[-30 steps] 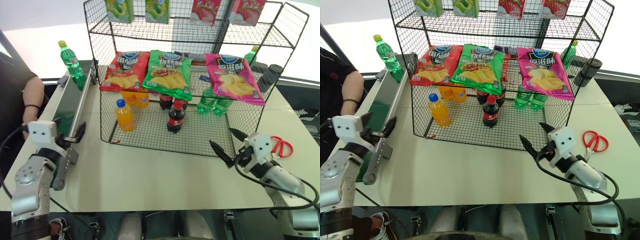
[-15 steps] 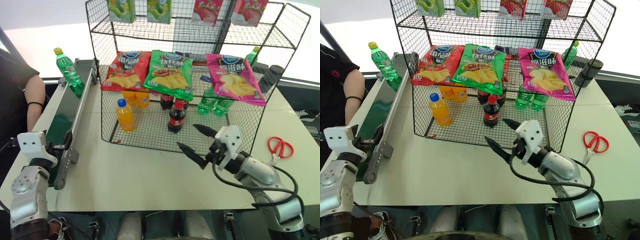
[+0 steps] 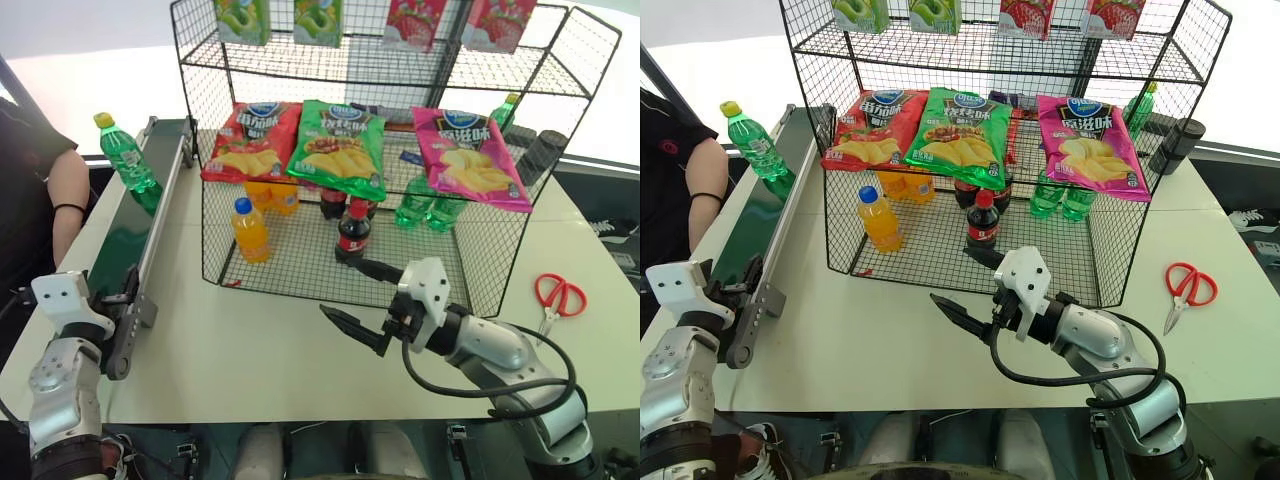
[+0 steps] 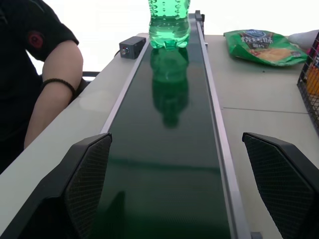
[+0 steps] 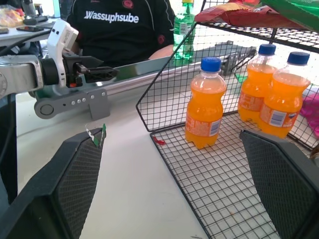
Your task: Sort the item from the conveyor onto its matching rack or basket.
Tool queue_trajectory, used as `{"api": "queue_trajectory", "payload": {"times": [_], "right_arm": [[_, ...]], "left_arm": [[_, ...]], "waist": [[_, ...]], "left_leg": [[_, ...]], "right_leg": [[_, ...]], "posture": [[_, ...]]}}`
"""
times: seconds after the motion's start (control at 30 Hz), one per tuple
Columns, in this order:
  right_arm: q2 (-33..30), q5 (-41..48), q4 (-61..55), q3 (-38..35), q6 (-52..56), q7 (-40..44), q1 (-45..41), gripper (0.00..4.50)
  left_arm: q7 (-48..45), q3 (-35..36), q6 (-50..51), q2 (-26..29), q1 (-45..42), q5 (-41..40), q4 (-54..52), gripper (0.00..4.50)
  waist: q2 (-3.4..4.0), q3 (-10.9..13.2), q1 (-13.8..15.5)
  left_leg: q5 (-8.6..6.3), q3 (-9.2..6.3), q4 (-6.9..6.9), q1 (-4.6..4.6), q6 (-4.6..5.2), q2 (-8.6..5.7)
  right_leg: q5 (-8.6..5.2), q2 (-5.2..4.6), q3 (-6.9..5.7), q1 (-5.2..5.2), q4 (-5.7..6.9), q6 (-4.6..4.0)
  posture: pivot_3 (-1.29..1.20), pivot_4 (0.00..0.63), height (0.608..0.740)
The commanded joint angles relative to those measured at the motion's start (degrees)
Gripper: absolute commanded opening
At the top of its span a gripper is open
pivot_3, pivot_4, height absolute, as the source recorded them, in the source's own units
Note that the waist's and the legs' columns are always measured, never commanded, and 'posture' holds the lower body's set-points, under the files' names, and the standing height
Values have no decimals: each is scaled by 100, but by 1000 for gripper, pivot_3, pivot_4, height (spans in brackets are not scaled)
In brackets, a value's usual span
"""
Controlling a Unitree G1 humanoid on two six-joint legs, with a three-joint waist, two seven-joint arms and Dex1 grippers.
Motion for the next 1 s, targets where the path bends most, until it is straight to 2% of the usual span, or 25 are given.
{"api": "queue_trajectory", "payload": {"times": [0.03,0.37,0.7,1.0], "right_arm": [[13,-65,-82,7,-99,-63,-4,4474],[6,217,-14,-51,407,-73,-18,4474],[121,86,91,25,106,-40,160,4474],[182,166,-33,128,328,-184,-77,4474]], "left_arm": [[118,189,-202,2,-6,-56,-60,4500],[264,223,-225,-39,12,-134,-140,4500],[300,222,-287,-13,-102,-174,-20,4500],[200,225,-417,-23,-174,-212,81,4500]], "waist": [[0,0,0],[-3,-2,-2],[-3,-2,-3],[-3,-1,-10]], "left_leg": [[0,0,0,0,0,0],[0,0,-2,0,-1,1],[-1,-1,-7,-4,-2,1],[-1,-1,-10,-5,-2,0]], "right_leg": [[0,-1,0,0,0,0],[0,-7,1,-1,-1,-1],[-1,-16,1,-5,-8,-4],[-9,-21,1,-8,-9,-18]], "posture": [[0,150,740],[0,150,740],[0,150,740],[0,150,740]]}}
